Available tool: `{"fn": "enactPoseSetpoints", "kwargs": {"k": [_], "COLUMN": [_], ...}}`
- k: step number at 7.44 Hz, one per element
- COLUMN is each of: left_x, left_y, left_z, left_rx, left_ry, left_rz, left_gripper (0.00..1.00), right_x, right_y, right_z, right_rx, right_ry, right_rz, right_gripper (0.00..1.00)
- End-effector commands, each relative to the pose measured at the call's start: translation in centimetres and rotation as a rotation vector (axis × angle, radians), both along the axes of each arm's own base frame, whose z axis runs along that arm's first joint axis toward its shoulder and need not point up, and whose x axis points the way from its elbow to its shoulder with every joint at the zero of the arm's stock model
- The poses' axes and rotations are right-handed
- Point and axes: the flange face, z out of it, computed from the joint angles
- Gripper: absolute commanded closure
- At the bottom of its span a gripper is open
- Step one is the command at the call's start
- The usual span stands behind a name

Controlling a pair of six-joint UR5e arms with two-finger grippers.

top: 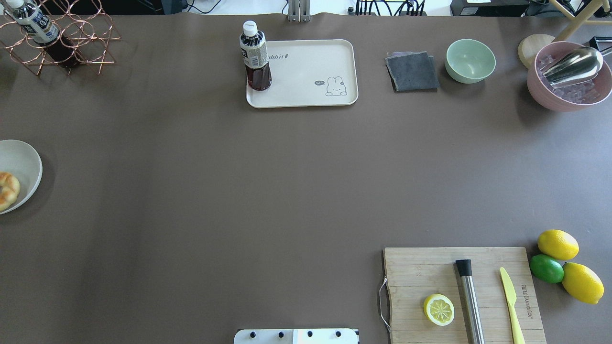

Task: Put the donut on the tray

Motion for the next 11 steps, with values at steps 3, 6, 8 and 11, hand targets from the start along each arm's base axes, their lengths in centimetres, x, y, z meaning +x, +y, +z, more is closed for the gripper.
{"fn": "enactPoseSetpoints", "kwargs": {"k": [3, 6, 8, 11], "left_x": [-0.3, -1.0, -2.2, -3.3], "left_y": [0.7, 1.4, 0.8, 0.3], "left_z": [0.6, 0.6, -1.8, -2.3], "left_rx": [-0.018, 0.037, 0.072, 0.079], "left_ry": [0.027, 0.087, 0.128, 0.098], "left_rz": [0.0, 0.049, 0.022, -0.014], "left_gripper": [0.03, 0.02, 0.02, 0.02], "right_x": [0.1, -0.2, -0.2, 0.0], "right_y": [0.7, 0.5, 0.5, 0.7], "right_z": [1.0, 4.7, 4.7, 4.7], "right_rx": [-0.019, -0.076, -0.076, -0.078], "right_ry": [0.009, 0.013, 0.013, 0.011], "right_rz": [0.0, -0.007, -0.007, -0.002], "right_gripper": [0.0, 0.0, 0.0, 0.0]}}
